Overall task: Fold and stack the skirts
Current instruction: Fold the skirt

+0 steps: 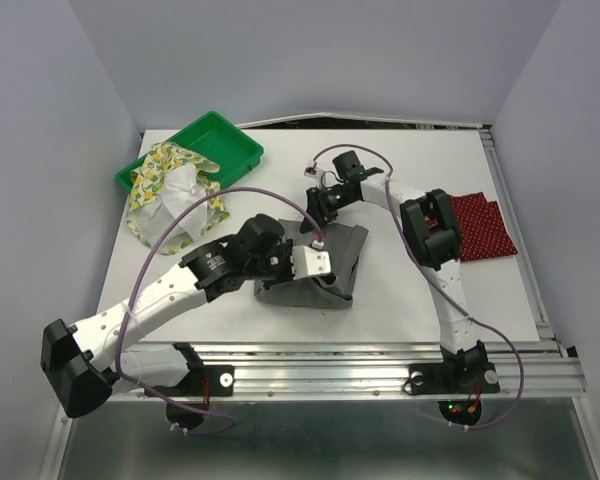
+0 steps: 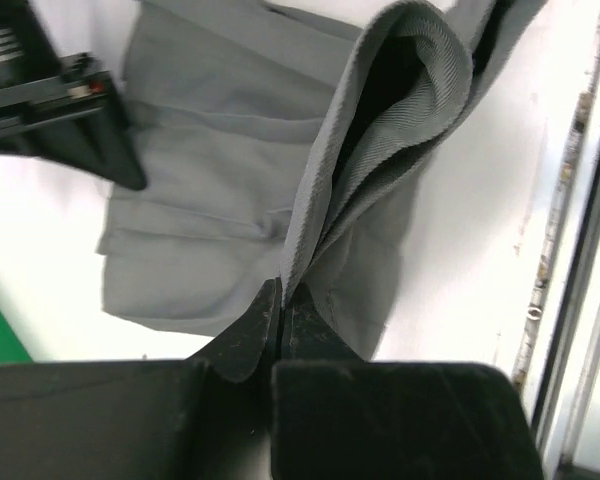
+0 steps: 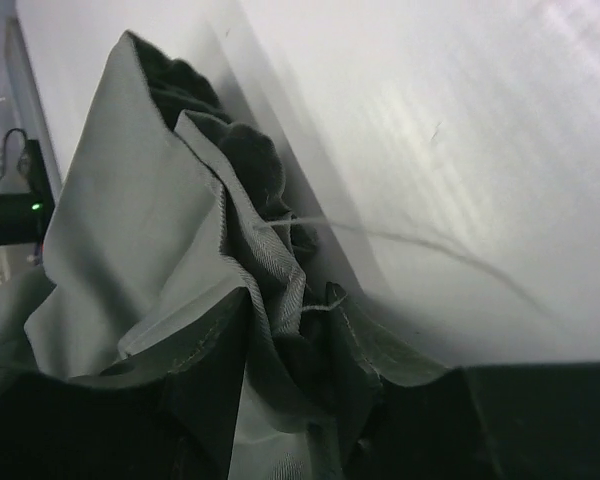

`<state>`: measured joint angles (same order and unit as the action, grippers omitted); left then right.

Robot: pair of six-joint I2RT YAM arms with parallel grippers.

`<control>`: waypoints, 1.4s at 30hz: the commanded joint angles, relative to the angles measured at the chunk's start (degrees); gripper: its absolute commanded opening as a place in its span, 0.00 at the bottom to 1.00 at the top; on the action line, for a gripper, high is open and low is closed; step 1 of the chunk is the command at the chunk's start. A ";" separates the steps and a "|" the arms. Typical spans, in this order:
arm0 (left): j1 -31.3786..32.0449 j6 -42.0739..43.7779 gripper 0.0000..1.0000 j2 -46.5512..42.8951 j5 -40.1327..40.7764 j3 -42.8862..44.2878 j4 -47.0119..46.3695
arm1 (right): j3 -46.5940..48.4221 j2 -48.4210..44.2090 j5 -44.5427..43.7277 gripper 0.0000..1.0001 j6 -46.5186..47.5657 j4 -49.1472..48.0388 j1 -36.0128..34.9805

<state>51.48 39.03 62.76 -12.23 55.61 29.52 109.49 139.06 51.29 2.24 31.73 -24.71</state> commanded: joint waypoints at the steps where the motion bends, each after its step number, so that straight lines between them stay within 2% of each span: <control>1: -4.45 0.43 0.00 3.23 2.12 4.32 -5.17 | -8.49 -3.26 3.72 0.41 2.86 2.56 -1.65; 8: -9.12 2.54 0.00 9.92 3.18 5.38 -11.93 | -15.01 -7.31 8.65 0.40 2.50 1.23 -2.80; 24: -9.56 5.27 0.00 21.96 5.72 -1.47 -32.23 | -13.34 -5.38 11.82 0.40 0.22 1.23 -3.33; 26: -9.65 5.53 0.00 22.84 9.14 -3.58 -38.19 | -13.17 -5.30 12.17 0.40 0.05 1.23 -3.33; 33: -9.47 4.92 0.00 25.21 16.78 -8.15 -50.24 | -12.81 -4.42 12.87 0.40 -0.48 1.32 -3.33; 39: -9.12 4.74 0.00 27.85 16.45 -9.03 -50.79 | -10.54 -3.80 10.86 0.40 -1.71 1.41 -3.33; 42: -8.77 5.45 0.00 26.63 14.26 -10.96 -49.30 | -6.07 -4.77 6.20 0.45 -3.98 1.50 -3.33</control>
<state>42.33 44.07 90.76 2.20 46.61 -16.40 97.60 134.63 61.52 0.34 33.10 -27.11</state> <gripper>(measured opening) 0.040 0.431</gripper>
